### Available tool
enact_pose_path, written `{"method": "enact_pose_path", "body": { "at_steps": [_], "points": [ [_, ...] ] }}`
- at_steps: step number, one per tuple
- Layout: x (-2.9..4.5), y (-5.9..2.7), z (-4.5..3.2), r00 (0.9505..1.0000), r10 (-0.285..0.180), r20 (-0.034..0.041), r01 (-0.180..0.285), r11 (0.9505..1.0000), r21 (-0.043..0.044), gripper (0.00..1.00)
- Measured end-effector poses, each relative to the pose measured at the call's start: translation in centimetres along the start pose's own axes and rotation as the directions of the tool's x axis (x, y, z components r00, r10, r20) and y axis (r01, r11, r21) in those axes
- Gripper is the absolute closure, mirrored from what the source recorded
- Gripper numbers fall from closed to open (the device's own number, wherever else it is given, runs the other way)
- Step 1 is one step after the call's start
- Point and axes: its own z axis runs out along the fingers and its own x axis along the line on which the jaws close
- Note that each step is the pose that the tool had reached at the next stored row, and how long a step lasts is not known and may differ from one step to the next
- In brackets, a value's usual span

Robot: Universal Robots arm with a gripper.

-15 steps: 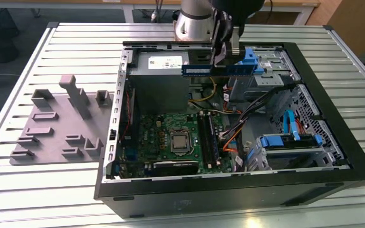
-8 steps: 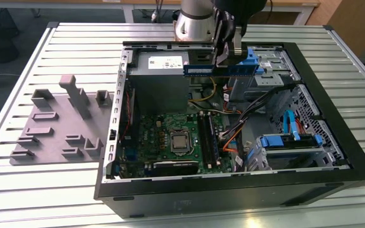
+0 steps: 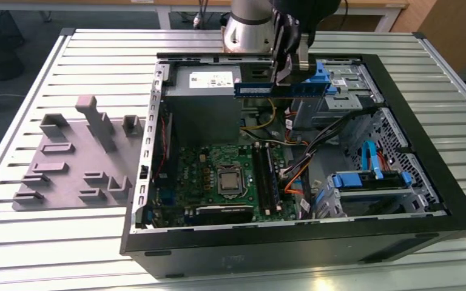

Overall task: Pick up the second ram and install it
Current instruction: 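Insert the second ram into the second slot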

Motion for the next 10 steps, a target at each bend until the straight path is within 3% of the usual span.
{"method": "enact_pose_path", "body": {
  "at_steps": [10],
  "points": [
    [0.01,0.01,0.00,0.9991,-0.043,-0.0009,0.043,0.9991,-0.0006,0.86]
  ]
}}
